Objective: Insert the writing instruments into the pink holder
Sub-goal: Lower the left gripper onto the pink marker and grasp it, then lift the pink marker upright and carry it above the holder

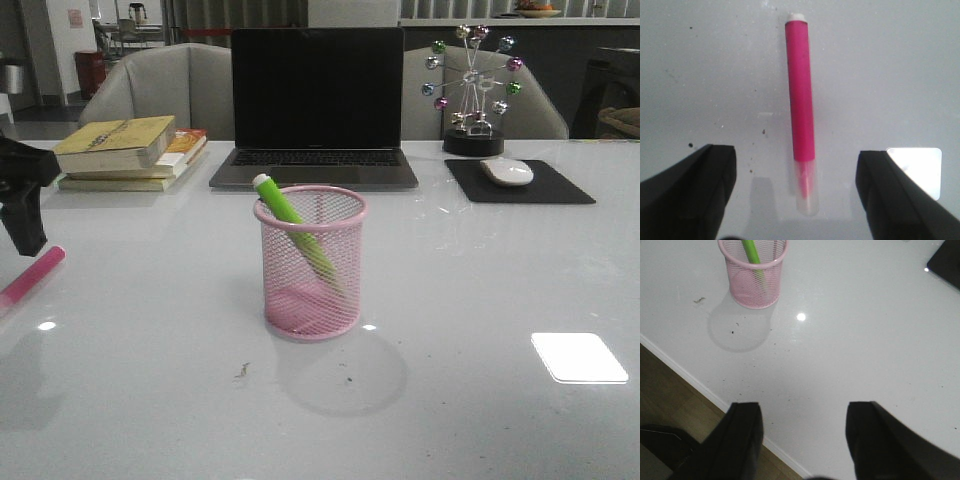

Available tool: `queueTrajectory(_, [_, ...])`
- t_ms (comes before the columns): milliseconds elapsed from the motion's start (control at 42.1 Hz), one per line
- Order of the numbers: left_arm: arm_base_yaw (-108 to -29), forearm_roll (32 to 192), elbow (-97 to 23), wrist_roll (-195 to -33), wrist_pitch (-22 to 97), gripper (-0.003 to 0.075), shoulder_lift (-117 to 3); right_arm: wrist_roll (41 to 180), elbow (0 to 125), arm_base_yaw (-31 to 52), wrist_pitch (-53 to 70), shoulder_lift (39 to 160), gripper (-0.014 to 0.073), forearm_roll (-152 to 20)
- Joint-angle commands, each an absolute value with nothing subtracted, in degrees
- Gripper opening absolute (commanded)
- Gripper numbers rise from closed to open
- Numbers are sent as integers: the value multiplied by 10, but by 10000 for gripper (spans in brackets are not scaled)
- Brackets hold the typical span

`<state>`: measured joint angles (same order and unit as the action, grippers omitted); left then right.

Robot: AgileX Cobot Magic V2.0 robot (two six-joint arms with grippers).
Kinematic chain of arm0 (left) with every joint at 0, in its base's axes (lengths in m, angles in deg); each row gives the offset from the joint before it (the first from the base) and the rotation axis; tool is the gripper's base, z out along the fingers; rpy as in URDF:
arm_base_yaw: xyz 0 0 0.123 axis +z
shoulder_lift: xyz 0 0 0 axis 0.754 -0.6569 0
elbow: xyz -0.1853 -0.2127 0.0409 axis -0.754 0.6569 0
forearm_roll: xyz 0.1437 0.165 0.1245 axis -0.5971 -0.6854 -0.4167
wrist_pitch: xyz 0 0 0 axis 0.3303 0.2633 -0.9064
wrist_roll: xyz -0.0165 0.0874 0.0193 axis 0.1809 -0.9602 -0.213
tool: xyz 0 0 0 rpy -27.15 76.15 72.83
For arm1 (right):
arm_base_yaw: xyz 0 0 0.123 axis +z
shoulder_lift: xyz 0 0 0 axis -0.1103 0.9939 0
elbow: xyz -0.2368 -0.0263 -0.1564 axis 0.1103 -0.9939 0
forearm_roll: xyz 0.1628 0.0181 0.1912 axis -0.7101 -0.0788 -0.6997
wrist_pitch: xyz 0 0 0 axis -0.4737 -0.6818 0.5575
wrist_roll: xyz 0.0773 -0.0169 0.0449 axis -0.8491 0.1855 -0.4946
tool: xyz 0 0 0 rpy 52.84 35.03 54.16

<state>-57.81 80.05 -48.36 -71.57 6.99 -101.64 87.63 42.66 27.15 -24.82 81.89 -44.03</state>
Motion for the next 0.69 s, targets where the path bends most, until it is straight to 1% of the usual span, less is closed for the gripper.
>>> queueTrajectory(0, [-576,800,-531,-708,88,533,-1030,881,440,269,-216,815,486,-429])
queueTrajectory(333, [-575,800,-620,-707,76,417,-1106,881,440,269,-216,815,486,-429])
queueTrajectory(452, [-575,800,-651,-707,59,414,-1131,881,440,269,-216,815,486,-429])
queueTrajectory(666, [-575,799,-663,-693,45,414,-1154,881,440,269,-216,815,486,-429])
